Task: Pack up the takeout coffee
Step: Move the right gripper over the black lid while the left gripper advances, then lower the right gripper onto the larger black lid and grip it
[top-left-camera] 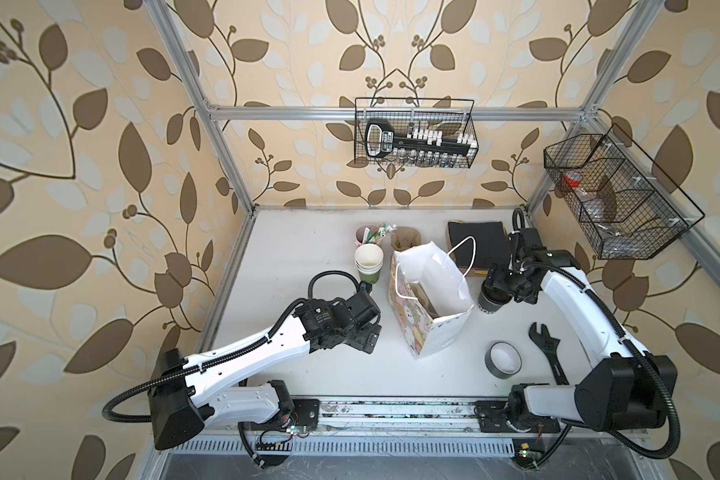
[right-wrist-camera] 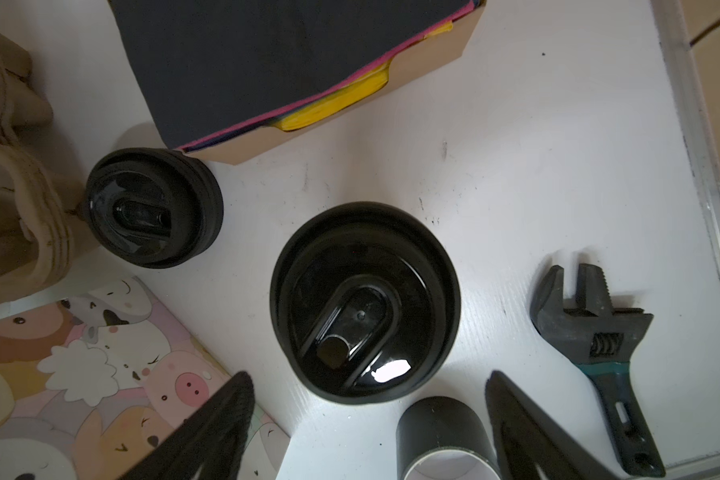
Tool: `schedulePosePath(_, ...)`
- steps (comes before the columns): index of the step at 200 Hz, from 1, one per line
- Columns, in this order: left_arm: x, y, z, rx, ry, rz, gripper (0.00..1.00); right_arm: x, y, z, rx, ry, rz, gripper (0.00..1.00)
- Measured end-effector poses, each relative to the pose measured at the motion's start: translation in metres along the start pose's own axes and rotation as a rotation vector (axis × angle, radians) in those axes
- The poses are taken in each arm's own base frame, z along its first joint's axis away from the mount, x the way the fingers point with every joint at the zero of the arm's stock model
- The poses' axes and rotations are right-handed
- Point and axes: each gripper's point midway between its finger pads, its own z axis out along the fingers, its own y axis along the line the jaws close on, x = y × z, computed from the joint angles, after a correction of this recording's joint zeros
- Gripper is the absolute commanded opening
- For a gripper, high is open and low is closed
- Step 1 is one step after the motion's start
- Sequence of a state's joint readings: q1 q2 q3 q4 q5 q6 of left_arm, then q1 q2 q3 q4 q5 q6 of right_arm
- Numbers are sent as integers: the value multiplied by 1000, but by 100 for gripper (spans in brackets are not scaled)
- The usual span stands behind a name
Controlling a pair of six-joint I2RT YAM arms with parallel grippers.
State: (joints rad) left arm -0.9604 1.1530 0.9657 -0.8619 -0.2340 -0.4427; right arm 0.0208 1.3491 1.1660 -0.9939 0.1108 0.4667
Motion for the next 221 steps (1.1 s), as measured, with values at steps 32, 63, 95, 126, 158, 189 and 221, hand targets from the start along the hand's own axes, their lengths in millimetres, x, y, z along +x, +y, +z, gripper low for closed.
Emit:
schedulePosePath(32, 2, 4, -9, 18, -33, 12, 99, 2, 0, 7, 12, 25, -10, 87)
schedulePosePath(63, 0, 5, -15, 26, -59, 7, 99, 3, 0, 13, 19, 45, -21, 85)
schedulePosePath(95, 3, 8, -18, 39, -84, 2, 99, 1, 3, 15, 16, 54, -29, 85)
schedulePosePath(126, 2, 9, -21, 49, -101, 2, 99, 0, 4, 16, 17, 57, -31, 85)
schedulePosePath(158, 4, 6, -19, 61, -97, 24, 99, 0, 4, 20, 19, 70, -37, 85)
schedulePosePath(189, 8, 3, -18, 89, -104, 43, 99, 0, 5, 21, 17, 75, -43, 85)
schedulePosePath(221, 11, 2, -23, 137, -151, 55, 99, 1, 5, 21, 14, 78, -48, 83)
